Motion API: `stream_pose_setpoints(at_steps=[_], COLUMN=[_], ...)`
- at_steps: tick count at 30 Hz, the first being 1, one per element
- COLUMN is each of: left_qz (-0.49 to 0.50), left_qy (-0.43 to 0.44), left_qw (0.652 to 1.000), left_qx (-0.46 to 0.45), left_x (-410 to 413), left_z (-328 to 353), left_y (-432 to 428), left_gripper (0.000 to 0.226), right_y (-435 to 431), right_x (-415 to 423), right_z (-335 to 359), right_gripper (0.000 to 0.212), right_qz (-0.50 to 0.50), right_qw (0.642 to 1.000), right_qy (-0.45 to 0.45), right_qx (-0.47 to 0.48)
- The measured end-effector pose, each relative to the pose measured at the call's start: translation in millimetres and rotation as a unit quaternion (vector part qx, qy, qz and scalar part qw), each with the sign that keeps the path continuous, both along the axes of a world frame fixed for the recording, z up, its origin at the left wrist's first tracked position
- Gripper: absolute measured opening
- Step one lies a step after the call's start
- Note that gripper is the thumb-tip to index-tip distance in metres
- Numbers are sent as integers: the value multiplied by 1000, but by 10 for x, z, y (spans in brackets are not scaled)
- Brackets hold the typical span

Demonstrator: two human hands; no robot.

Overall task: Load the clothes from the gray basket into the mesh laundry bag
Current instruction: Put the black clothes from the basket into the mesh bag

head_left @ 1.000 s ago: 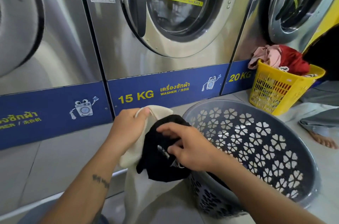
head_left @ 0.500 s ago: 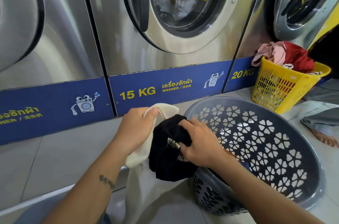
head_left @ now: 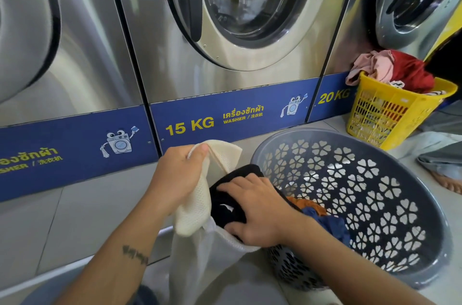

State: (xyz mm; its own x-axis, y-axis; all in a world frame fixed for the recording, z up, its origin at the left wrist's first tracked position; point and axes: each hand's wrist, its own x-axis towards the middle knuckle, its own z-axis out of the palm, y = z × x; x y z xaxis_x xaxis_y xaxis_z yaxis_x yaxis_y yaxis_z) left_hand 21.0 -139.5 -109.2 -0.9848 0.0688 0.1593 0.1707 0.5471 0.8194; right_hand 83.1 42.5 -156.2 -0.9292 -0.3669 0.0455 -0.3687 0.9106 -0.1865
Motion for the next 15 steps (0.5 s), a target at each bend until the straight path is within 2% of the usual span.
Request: stream_pose_setpoints(at_steps=[3, 5, 7, 9, 10, 12, 15], left_qz=[0, -12, -20, -24, -29, -47, -80], left_qy=[7, 18, 27, 35, 37, 35, 37], left_qw=[1000, 999, 998, 997, 996, 996, 994], left_qx=[-26, -48, -58, -66, -71, -67, -63], left_x=[23, 49, 44, 43, 43, 48, 73], left_z=[-11, -27, -72, -117, -136, -162, -186], left_y=[-22, -17, -17, -44, -55, -63, -42], left_gripper=[47, 45, 44, 42, 39, 30, 31], right_y=[193, 329, 476, 556, 552, 500, 370], right_x=[-60, -96, -111, -95, -72, -42, -28], right_z=[124, 137, 85, -8, -56, -135, -96], right_gripper=[90, 101, 108, 100, 90, 74, 62], right_qz=[-22, -80, -140, -156, -157, -162, -149], right_qw=[981, 973, 958, 919, 908, 931, 979], right_qy=[-53, -50, -109, -200, -216, -172, -81], right_qx=[-184, -212, -225, -303, -323, -278, -116])
